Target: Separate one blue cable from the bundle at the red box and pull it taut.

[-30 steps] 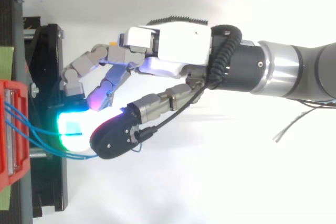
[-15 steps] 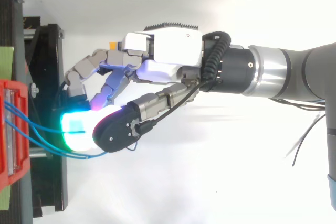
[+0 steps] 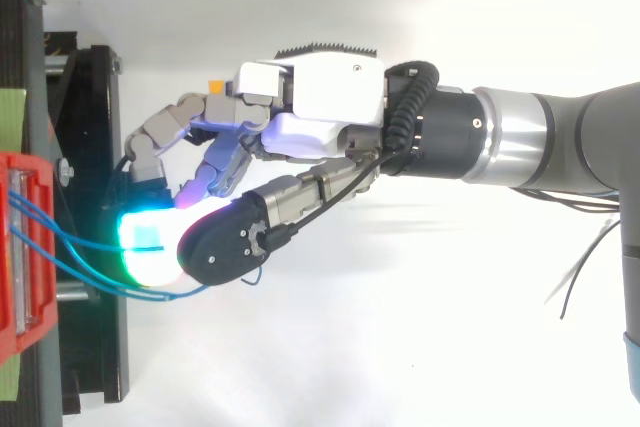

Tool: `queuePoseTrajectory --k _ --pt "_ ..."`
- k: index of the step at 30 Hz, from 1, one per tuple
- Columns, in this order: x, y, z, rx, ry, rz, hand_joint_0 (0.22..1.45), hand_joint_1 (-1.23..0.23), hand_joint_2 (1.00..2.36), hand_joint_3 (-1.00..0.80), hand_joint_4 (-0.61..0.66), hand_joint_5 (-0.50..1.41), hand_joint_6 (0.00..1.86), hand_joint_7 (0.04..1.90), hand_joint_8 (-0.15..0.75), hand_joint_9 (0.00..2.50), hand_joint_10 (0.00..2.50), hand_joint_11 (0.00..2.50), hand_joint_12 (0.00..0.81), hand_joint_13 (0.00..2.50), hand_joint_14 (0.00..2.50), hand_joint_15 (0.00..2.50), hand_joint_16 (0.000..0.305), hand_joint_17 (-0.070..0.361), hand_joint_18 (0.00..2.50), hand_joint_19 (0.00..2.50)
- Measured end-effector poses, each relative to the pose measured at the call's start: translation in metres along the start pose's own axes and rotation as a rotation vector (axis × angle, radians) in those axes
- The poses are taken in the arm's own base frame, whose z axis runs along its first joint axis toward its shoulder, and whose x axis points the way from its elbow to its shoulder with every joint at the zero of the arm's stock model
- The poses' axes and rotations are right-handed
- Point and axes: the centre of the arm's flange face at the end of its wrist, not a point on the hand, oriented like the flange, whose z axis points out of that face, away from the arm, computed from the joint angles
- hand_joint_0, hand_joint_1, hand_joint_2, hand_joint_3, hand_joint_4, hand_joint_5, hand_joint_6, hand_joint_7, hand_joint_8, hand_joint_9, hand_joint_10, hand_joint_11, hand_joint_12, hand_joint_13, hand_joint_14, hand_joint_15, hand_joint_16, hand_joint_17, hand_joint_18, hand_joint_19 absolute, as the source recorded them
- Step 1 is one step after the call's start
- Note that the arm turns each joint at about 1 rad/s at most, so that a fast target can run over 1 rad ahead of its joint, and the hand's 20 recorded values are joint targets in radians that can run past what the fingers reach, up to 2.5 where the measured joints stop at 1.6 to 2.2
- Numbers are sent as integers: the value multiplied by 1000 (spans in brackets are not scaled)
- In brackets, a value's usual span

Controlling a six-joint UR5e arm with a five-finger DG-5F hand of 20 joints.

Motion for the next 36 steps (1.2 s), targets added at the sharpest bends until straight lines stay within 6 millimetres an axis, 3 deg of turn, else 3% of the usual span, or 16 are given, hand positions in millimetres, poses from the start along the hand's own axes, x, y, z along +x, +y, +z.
queuePoseTrajectory --k 7,12,19,21,23,28,31,36 --pt "-1 -3 -3 20 -2 14 635 -729 1025 -125 -184 -163 922 1133 292 941 25 1120 316 1238 3 1679 42 95 866 841" --pt "-1 -5 -4 26 -4 17 637 -729 1025 -132 -178 -164 922 1128 284 993 22 1228 321 1187 314 1678 42 95 874 870" --pt "-2 -5 -5 28 -5 17 641 -730 1024 -146 -178 -165 923 1118 238 1155 2 1761 333 1174 373 1656 43 96 886 860" --pt "-2 -5 -5 27 -6 17 639 -729 1024 -142 -180 -165 922 1117 233 1146 110 1793 328 1172 380 1651 43 96 887 860" --pt "-1 -6 -5 27 -6 18 640 -728 1024 -147 -180 -166 921 1120 230 1103 447 1714 333 1167 394 1640 43 97 886 859" --pt "-1 -13 -6 30 -5 18 641 -728 1024 -153 -176 -166 922 1112 226 1064 714 1659 331 1164 408 1634 43 96 887 858" --pt "-1 -15 -6 30 -6 19 641 -728 1024 -152 -174 -167 921 1111 226 1026 1039 1557 330 1162 415 1631 43 97 887 857" --pt "-1 -16 -6 33 -7 17 641 -728 1024 -152 -173 -167 922 1100 227 1017 1106 1566 330 1158 427 1635 43 97 886 859"
